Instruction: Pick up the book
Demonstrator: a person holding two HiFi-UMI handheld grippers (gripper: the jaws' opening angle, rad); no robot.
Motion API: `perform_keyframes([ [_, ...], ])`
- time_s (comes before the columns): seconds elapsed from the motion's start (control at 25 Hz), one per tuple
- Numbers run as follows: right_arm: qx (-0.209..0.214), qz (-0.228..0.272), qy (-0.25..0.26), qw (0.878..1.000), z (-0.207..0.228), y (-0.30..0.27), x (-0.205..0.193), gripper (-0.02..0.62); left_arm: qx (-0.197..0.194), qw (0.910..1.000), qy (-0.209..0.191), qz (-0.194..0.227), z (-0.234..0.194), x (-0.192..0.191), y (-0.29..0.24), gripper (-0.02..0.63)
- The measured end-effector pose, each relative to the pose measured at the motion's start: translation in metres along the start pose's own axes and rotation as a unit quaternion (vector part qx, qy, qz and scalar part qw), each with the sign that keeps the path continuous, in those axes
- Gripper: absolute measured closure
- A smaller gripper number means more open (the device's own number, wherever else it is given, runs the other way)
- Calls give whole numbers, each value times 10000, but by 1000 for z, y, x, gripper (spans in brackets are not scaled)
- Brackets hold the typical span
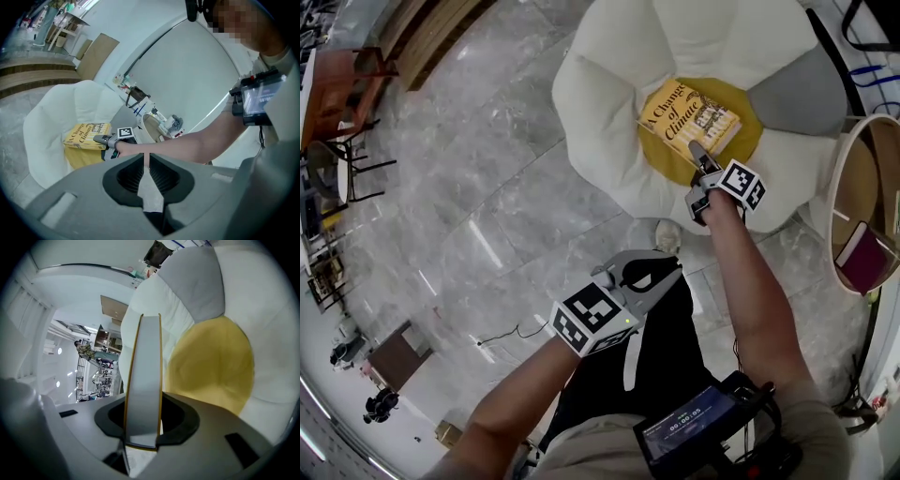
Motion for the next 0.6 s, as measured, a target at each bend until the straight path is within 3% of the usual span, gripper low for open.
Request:
perform_keyframes([
  [0.24,107,88,-7,9999,-28,67,-21,454,-67,9995,-287,78,43,6,36,578],
  [0.6,610,348,-139,9974,-103,174,-59,454,-326,9979,-529,183,120,8,102,578],
])
Point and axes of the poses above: the fingertips, and each gripper's own axes: y backward along the fingers, z to its right, x out of its top, the point moved 5 cm from there along y, backward along the fingers, and after that the axes turned 3 degrees about -y, right-handed, at the moved point
